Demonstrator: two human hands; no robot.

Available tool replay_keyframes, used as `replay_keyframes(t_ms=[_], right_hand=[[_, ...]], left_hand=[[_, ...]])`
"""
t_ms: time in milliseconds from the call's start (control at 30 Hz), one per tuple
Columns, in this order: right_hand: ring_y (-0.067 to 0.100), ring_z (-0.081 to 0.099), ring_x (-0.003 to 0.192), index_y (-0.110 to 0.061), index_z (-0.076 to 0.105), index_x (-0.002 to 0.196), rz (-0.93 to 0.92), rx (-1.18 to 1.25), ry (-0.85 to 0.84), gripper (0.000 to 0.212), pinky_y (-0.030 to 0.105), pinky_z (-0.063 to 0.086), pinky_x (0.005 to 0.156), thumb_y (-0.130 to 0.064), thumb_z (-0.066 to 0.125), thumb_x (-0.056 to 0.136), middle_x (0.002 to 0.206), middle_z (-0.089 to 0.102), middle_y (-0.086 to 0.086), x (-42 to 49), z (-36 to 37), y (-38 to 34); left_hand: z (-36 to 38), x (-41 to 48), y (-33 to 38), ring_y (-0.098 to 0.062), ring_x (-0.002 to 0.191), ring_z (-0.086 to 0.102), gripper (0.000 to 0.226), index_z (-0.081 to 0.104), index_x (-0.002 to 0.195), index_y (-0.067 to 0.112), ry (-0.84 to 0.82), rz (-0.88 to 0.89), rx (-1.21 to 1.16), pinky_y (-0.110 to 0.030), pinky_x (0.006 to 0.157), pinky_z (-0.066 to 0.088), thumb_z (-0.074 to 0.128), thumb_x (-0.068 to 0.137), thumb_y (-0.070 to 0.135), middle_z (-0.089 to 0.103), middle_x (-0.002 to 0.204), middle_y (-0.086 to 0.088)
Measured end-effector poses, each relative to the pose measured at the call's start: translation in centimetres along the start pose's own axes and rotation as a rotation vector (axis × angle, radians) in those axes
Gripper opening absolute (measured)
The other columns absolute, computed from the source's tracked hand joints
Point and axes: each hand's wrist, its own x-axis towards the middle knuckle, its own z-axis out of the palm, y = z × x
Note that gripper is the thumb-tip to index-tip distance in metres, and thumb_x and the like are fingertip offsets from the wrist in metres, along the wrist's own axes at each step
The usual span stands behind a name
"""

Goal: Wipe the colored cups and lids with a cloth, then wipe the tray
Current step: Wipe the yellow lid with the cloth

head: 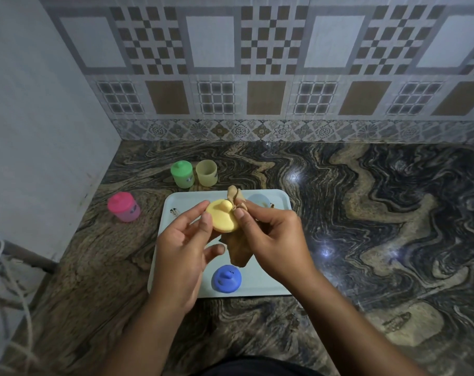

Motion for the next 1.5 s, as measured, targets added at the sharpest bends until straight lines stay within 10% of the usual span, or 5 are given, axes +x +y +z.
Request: replay_keyframes(t_ms=[267,600,867,1033,1500], right_hand=[[0.015,0.071,0.066,-0.012,0.078,0.111,-0.099,0.049,-0.029,0.019,0.044,0.06,0.063,-0.012,0.062,0.1,0.094,0.08,0.0,-0.3,0.4,-0.3],[0.037,0.069,0.051,-0.019,0.077,0.111,-0.01,0.065,-0.053,0.02,0.05,0.059,0.059,-0.023,0.058,0.104,0.056,0.07,0.013,0.6,0.3,-1.8],[0.011,0.066,0.051,-0.012,0.078,0.112,-0.188,-0.13,0.0,0.02,0.041,0.057,0.054,-0.017,0.062,0.1,0.093,0.08,0.003,0.2,0.8,-1.3],[0.032,0.069,0.049,-0.014,0.077,0.103,-0.005,-0.003,-0.065,0.021,0.052,0.059,0.056,-0.02,0.057,0.104,0.055,0.07,0.015,1.0,0.4,-2.1],[0.036,0.07,0.051,-0.013,0.076,0.108,0.087,0.067,-0.089,0.019,0.044,0.06,0.057,-0.017,0.057,0.104,0.06,0.072,0.019,1.0,0.9,0.1]], left_hand=[[-0.3,0.5,0.5,-0.011,0.078,0.066,0.037,0.057,0.129,0.013,-0.026,-0.008,-0.03,-0.022,0.052,0.048,0.059,0.093,0.007,0.076,0.104,-0.008],[-0.9,0.5,0.4,-0.017,0.103,0.071,0.048,0.052,0.138,0.019,-0.145,-0.007,-0.005,-0.029,0.07,0.056,0.058,0.092,0.009,0.073,0.116,-0.006],[-1.7,0.9,0.7,-0.012,0.086,0.066,0.033,0.064,0.125,0.012,-0.065,0.004,-0.071,-0.023,0.061,0.052,0.055,0.094,0.006,0.073,0.105,-0.011],[-2.4,1.1,0.7,-0.011,0.085,0.068,0.038,0.066,0.124,0.014,-0.179,-0.049,-0.048,-0.026,0.064,0.054,0.058,0.087,0.014,0.074,0.104,-0.004],[-1.6,0.8,0.0,-0.018,0.073,0.073,0.021,0.074,0.103,0.027,-0.028,0.204,0.442,-0.031,0.053,0.058,0.075,0.083,0.02,0.075,0.094,0.01]])
